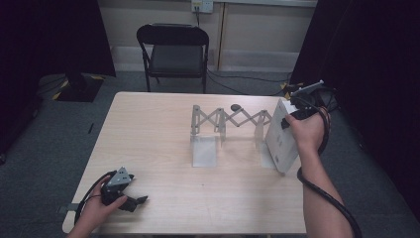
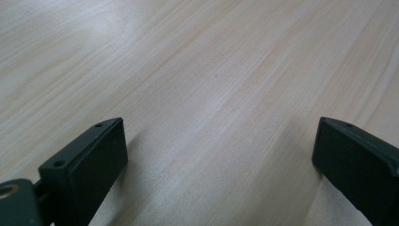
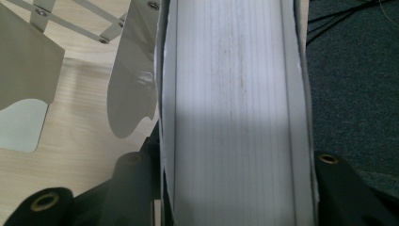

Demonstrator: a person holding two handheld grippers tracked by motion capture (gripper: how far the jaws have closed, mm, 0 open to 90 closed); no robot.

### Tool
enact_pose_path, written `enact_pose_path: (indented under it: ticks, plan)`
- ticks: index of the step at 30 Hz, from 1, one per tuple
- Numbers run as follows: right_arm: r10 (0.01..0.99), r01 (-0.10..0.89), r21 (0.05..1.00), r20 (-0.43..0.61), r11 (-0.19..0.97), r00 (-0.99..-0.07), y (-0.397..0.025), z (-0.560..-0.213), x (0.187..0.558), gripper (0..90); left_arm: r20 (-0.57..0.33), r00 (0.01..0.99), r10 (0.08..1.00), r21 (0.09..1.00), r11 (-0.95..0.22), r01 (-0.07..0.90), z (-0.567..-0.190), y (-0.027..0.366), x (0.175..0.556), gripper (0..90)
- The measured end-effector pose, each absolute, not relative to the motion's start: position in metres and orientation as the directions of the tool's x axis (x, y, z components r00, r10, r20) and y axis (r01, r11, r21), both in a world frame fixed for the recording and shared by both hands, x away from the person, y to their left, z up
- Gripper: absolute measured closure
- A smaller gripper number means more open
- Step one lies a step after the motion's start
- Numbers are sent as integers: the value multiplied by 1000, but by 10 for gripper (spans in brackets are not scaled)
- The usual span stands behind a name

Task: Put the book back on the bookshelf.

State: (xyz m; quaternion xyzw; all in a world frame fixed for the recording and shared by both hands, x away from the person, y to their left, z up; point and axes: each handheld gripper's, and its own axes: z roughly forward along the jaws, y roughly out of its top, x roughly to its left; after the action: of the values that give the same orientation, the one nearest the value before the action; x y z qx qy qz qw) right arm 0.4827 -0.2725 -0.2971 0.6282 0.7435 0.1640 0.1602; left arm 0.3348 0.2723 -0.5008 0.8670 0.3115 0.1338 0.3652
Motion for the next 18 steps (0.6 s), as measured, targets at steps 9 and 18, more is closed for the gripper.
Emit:
enact_pose_path:
  ticks: [9,18]
  plan:
    - [985,883,439,-49,169,-164,-270,-303,486,535,4,770,638,717,-539,443,-501,272,335,34]
    - [985,882,439,-46,170,-167,-269,-305,491,535,5,770,638,716,-540,442,-501,272,335,34]
